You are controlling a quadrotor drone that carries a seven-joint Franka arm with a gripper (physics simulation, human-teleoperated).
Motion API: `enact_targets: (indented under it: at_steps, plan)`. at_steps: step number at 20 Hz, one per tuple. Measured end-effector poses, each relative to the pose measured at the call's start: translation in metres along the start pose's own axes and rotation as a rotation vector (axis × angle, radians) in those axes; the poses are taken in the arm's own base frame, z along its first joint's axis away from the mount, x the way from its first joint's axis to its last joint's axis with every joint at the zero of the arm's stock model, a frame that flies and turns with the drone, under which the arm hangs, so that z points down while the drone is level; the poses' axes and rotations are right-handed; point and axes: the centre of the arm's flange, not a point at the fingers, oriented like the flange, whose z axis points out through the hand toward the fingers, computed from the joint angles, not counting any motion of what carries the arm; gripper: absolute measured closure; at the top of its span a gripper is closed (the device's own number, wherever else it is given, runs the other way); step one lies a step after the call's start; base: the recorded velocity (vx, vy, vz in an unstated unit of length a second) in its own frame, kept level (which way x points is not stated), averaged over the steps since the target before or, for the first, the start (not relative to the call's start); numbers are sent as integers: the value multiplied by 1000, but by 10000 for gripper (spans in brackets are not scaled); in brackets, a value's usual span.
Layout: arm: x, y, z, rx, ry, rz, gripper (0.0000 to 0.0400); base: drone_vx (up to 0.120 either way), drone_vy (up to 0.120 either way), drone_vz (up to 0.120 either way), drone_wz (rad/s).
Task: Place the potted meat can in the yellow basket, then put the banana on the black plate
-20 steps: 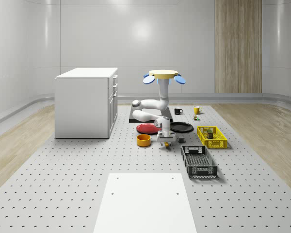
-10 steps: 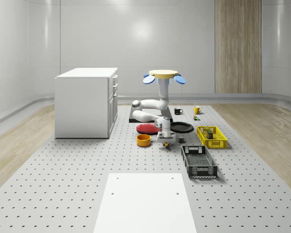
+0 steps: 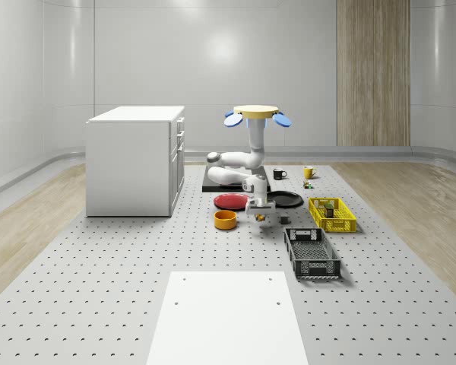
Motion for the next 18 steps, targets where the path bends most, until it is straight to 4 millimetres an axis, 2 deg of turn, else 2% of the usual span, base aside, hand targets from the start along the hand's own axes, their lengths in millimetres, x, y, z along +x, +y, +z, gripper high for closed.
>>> enact_targets:
  at_steps: [2, 4, 18]
  plan:
    - [0, 0, -2, 0, 0, 1, 210, 0, 0, 120, 0]
    - [0, 0, -3, 0, 0, 1, 210, -80, 100, 120, 0]
    - [0, 0, -6, 0, 0, 0, 210, -120, 120, 0, 0]
